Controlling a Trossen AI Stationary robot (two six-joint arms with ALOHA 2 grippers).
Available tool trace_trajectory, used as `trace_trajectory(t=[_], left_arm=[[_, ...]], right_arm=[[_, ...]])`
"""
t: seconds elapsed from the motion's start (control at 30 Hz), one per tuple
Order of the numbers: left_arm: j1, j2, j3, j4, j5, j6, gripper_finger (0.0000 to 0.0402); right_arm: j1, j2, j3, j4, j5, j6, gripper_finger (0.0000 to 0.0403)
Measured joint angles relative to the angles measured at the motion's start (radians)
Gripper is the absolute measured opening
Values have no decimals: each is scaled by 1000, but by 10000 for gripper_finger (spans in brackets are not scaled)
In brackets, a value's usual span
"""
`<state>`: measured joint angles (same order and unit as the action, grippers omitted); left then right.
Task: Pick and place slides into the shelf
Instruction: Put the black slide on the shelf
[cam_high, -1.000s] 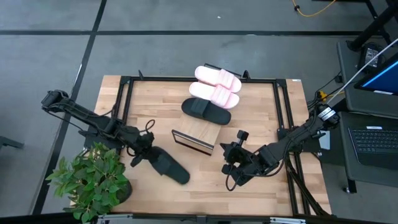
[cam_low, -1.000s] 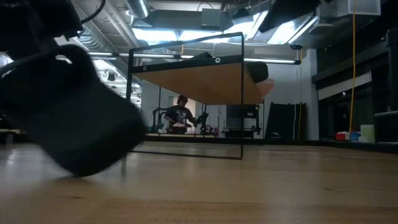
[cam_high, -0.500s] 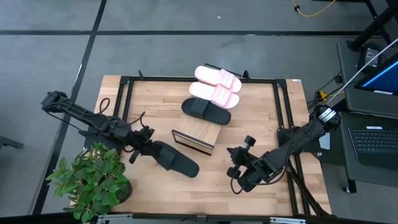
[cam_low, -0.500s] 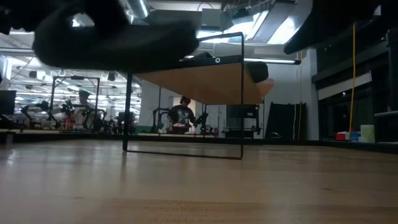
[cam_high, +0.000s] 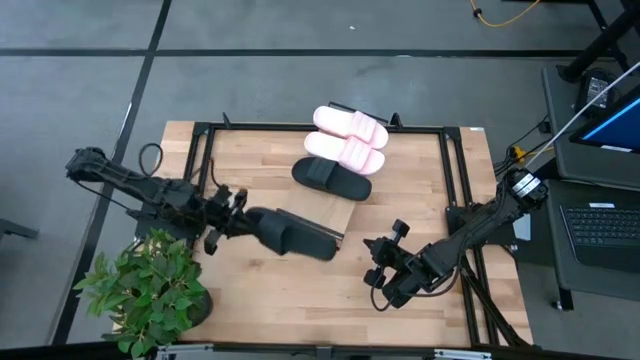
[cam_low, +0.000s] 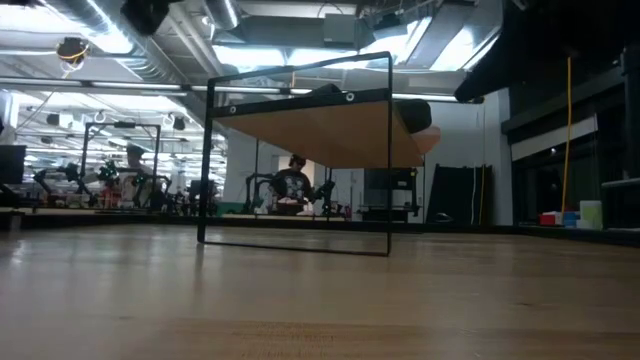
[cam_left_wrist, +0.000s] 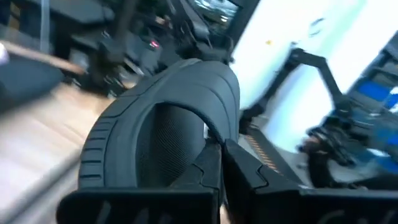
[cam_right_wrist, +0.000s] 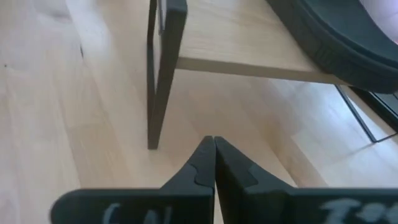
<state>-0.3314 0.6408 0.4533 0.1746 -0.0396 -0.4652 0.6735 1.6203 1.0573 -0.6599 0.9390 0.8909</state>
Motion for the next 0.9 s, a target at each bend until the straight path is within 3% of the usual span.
trace_trajectory(t=[0.27,0.4,0.9], left_arm=[[52,15,218,-276,-182,188,0],[95,39,258,-325,-198,188,0],[348,159,268,-323,45,161,0]], right_arm=[[0,0,0,28,0,-21,3],[0,0,0,28,0,-21,3],[0,0,0,60,-1,-37,3]])
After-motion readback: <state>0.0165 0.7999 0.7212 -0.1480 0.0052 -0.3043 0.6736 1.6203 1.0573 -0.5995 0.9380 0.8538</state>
